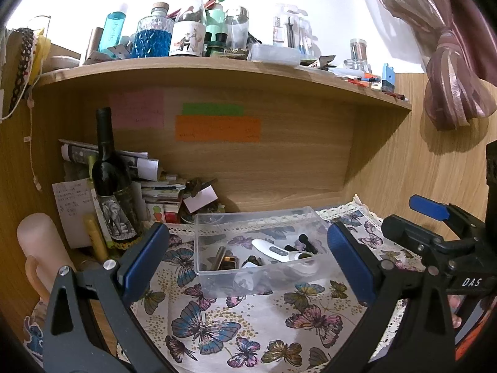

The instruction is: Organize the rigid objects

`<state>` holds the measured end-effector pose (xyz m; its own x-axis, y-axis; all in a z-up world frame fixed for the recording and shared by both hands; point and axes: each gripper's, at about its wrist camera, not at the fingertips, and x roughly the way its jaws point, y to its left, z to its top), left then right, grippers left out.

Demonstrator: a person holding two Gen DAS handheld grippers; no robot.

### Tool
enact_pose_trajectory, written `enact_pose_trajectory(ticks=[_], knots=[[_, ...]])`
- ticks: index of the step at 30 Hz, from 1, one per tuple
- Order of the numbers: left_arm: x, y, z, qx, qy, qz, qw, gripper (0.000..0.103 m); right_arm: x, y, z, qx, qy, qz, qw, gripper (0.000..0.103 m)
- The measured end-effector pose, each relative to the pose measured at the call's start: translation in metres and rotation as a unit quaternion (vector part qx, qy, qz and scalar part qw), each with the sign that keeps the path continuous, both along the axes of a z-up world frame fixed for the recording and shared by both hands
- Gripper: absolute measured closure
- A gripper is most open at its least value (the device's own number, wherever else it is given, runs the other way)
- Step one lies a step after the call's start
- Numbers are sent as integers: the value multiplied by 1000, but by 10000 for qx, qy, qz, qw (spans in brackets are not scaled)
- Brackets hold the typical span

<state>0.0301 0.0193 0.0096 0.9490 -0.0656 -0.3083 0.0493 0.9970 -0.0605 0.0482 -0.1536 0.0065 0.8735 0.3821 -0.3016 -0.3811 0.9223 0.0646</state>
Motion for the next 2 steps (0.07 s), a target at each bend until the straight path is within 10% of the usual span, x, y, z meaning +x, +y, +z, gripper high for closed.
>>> enact_pose_trajectory(ticks=[2], knots=[[1,1,-1,-21,26,-18,10000,0,1,1,0,-2,10,-2,10000,0]])
